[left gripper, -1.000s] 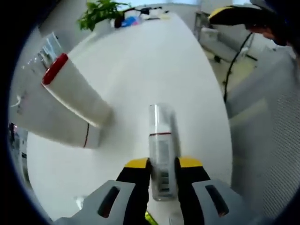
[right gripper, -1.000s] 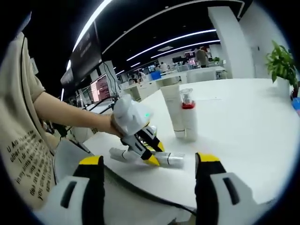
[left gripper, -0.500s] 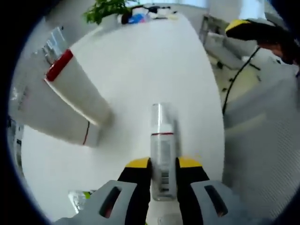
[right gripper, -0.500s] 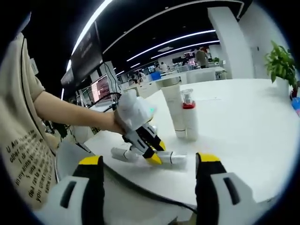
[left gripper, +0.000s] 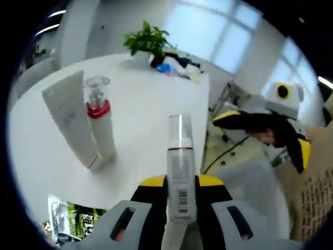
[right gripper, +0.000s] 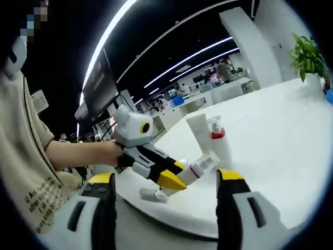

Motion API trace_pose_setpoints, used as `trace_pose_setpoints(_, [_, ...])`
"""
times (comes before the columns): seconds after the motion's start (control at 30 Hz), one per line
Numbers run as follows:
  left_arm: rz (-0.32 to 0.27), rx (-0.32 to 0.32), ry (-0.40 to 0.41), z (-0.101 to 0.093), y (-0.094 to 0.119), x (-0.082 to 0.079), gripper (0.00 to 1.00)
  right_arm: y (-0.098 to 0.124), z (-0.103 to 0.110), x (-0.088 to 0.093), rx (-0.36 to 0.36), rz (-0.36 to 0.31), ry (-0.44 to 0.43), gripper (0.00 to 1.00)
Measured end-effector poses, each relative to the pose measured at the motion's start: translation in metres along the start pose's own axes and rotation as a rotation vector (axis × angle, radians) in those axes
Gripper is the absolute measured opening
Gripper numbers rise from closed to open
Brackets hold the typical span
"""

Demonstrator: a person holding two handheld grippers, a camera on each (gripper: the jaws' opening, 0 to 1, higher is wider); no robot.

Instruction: Arrange the skincare products in the storage area until every visible bottle or jar stands upright without overlapping.

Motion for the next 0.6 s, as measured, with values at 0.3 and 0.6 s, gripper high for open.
trace_pose_setpoints(0.3, [-0.229, 0.22, 0.194, -0.026, 0.04, -0.016, 0.16, -0.027, 0.022, -0.029, -0.124, -0.066, -0.025, 0.71])
trace_pose_setpoints(0.6, [-0.429, 0.351, 0.367, -0.033, 0.079, -0.021, 0.16, -0.057, 0.045, -0.039, -0.293, -0.062, -0.082, 0.49])
Point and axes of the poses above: the point that each gripper's makers call its tool centre point, and the gripper's own axes: y roughly backward along the fingers, z roughly to its left, x roughly out of its underside, the point moved 4 cm from there along y, roughly backward along the fingers, and after that the axes turned 8 degrees about -x, right-handed, at the moved point
